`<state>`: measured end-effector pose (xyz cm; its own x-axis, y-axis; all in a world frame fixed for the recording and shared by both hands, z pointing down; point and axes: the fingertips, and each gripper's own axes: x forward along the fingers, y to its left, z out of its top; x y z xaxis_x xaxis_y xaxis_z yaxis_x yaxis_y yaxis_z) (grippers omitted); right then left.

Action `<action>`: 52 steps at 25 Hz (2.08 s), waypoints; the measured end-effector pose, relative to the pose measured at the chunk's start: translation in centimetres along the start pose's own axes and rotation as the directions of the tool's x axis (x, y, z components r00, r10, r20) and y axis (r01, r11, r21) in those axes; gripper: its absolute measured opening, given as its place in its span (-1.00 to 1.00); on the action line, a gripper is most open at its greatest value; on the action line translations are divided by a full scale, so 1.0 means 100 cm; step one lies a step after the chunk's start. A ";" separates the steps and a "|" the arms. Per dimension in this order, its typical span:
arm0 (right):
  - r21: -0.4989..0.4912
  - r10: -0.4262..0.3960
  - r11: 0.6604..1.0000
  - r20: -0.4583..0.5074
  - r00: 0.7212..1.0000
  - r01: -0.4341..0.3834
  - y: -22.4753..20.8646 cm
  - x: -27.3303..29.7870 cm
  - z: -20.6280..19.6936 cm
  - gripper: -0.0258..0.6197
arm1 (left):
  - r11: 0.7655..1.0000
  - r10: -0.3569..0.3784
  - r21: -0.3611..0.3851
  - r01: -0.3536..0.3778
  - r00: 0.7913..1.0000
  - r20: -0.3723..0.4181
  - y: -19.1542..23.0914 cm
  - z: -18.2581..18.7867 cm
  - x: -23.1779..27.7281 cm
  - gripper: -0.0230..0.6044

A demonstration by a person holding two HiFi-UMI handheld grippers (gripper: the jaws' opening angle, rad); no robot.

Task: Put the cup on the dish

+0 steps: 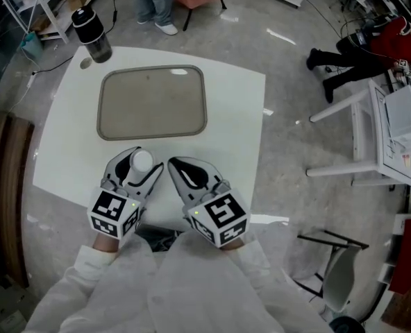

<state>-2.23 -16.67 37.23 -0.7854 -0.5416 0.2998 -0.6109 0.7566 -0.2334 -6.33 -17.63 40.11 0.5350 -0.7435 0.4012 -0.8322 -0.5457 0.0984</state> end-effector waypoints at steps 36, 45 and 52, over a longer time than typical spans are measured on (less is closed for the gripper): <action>0.103 -0.091 0.991 -0.009 0.996 0.091 -0.133 0.167 0.023 -0.88 | 0.994 -0.099 0.034 0.102 0.992 -0.073 0.149 0.025 0.144 -0.07; 0.148 -0.093 0.984 -0.047 0.995 0.099 -0.149 0.181 0.005 -0.88 | 0.995 -0.103 -0.002 0.104 0.988 -0.117 0.161 0.002 0.164 -0.07; 0.160 -0.089 0.982 -0.065 0.994 0.098 -0.153 0.188 -0.002 -0.88 | 0.993 -0.117 0.014 0.120 0.984 -0.137 0.161 -0.010 0.174 -0.07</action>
<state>-7.67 -38.35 46.64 -0.7196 -0.5822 0.3784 -0.6934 0.6314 -0.3473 -10.58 -38.96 49.53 0.6033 -0.6148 0.5080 -0.7601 -0.6360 0.1329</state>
